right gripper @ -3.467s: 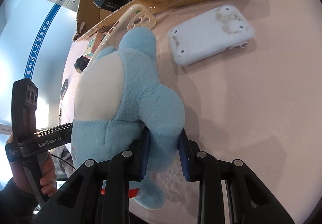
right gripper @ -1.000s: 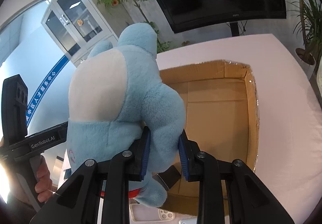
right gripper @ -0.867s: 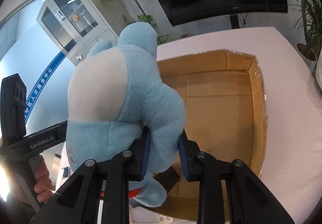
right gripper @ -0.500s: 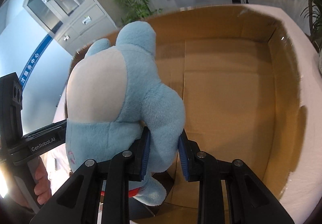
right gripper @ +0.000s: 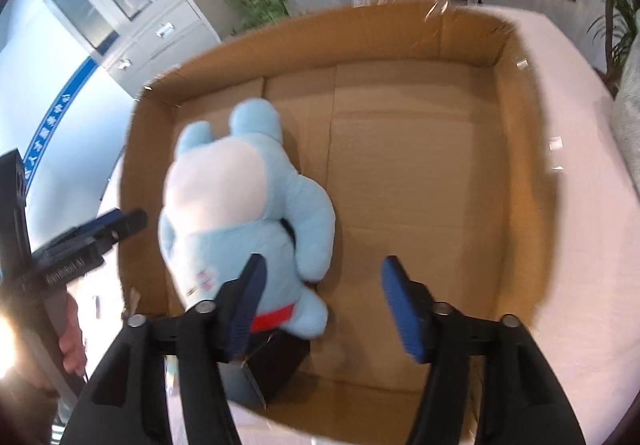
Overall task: Organize objects
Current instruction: 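Carry the plush toy with the right gripper into the cardboard box and release, then grasp the white plastic plate with the right gripper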
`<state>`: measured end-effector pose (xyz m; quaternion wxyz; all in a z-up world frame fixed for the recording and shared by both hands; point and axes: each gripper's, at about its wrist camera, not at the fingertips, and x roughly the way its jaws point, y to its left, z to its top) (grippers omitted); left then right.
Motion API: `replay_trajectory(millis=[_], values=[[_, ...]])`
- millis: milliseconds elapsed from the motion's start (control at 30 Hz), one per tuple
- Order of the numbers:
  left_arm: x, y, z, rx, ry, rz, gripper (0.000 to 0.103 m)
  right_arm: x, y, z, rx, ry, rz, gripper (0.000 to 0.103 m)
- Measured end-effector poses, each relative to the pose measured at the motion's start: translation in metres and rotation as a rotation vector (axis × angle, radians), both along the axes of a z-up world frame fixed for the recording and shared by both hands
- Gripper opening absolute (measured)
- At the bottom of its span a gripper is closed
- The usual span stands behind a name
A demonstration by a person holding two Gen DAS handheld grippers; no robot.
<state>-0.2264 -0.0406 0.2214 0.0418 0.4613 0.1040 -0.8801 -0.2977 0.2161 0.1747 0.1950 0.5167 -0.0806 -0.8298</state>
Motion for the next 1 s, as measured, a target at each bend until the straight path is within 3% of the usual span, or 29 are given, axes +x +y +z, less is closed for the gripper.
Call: replay_trajectory(millis=[133,233,400,467,567,667,700,733,767,867,933,1000], values=[[0.061,0.020,0.032,0.058,0.032,-0.080,0.079,0.057,0.032,0.024,-0.016,0.039,0.033,0.073],[0.093,0.041,0.031,0.107,-0.005,-0.143,0.079,0.098,0.071,0.016,-0.034,-0.007,0.078,0.075],[0.139,0.096,-0.020,0.185,-0.148,-0.225,0.078,0.146,0.103,-0.050,-0.054,-0.175,0.107,0.075],[0.149,0.116,-0.045,0.225,-0.211,-0.216,0.078,0.156,0.101,-0.069,-0.058,-0.193,0.103,0.075],[0.148,0.140,-0.074,0.249,-0.249,-0.204,0.074,0.156,0.093,-0.092,-0.119,-0.187,0.091,0.075],[0.134,0.148,-0.101,0.319,-0.284,-0.160,0.064,0.147,0.085,-0.111,-0.154,-0.172,0.086,0.075],[0.132,0.150,-0.108,0.336,-0.298,-0.148,0.056,0.143,0.081,-0.117,-0.154,-0.176,0.090,0.070],[0.126,0.154,-0.118,0.369,-0.322,-0.143,0.041,0.139,0.078,-0.125,-0.160,-0.189,0.101,0.065],[0.122,0.153,-0.128,0.379,-0.343,-0.138,0.038,0.137,0.073,-0.131,-0.163,-0.199,0.112,0.057],[0.116,0.161,-0.147,0.377,-0.404,-0.148,0.040,0.135,0.062,-0.147,-0.103,-0.241,0.137,0.048],[0.117,0.161,-0.149,0.434,-0.398,-0.156,0.039,0.142,0.059,-0.145,-0.089,-0.217,0.141,0.045],[0.121,0.160,-0.144,0.428,-0.382,-0.153,0.039,0.150,0.058,-0.145,-0.080,-0.221,0.149,0.044]])
